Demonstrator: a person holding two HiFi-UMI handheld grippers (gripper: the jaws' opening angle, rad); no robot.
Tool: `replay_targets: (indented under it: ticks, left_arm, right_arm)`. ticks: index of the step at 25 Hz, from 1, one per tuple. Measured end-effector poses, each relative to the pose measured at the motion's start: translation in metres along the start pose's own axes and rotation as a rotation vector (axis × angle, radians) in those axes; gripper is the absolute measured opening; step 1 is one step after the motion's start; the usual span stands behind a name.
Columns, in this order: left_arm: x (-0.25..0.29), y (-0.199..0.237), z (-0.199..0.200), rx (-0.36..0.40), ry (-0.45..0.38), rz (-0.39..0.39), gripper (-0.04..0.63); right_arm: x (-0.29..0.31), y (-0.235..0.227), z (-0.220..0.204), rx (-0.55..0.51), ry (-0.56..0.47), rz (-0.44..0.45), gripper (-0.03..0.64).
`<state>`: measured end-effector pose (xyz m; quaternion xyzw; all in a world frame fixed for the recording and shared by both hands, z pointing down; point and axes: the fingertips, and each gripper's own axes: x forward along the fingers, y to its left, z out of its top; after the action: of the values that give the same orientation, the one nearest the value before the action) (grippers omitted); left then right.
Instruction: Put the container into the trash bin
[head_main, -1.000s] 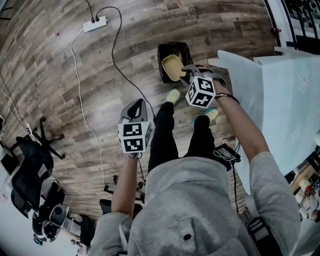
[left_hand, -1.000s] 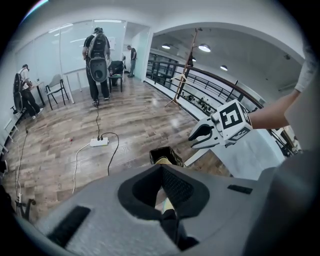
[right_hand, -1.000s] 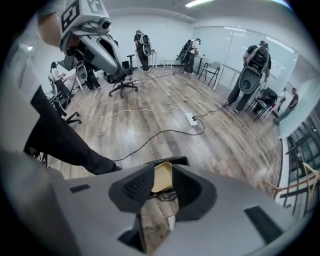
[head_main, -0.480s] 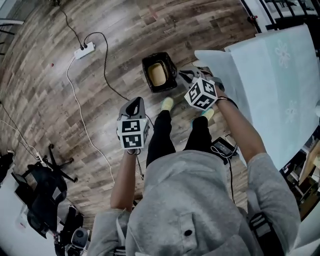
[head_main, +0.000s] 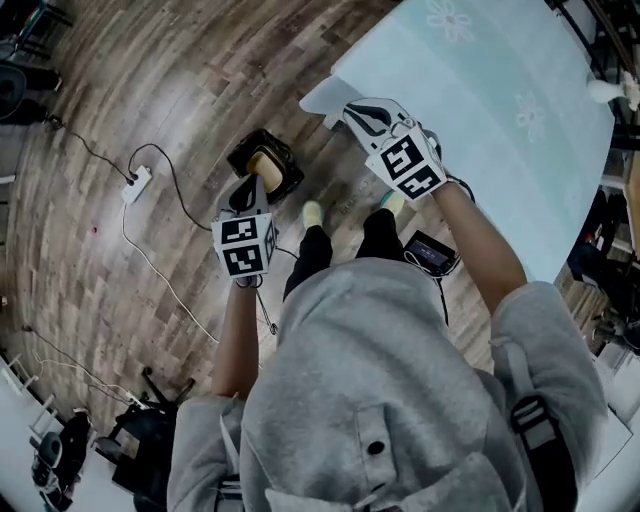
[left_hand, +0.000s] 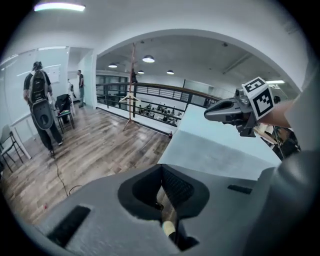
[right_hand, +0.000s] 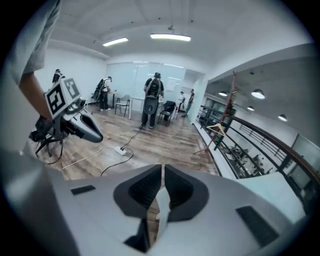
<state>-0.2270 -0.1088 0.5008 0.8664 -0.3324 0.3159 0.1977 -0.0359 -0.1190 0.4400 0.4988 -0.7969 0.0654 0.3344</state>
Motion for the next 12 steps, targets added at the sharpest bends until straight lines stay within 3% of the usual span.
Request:
replay_targets:
  ticks: [6, 12]
  left_arm:
    - [0.032, -0.082, 0.066, 0.134, -0.040, -0.123, 0.020]
    - [0.068, -0.202, 0.134, 0.279, -0.090, -0.293, 0.020]
  right_arm:
    - [-0.123, -0.080, -0.027, 0.164, -0.052, -0.245, 0.040]
    - [-0.270, -0.144, -0.097, 0.330, -0.069, -0.553, 0.040]
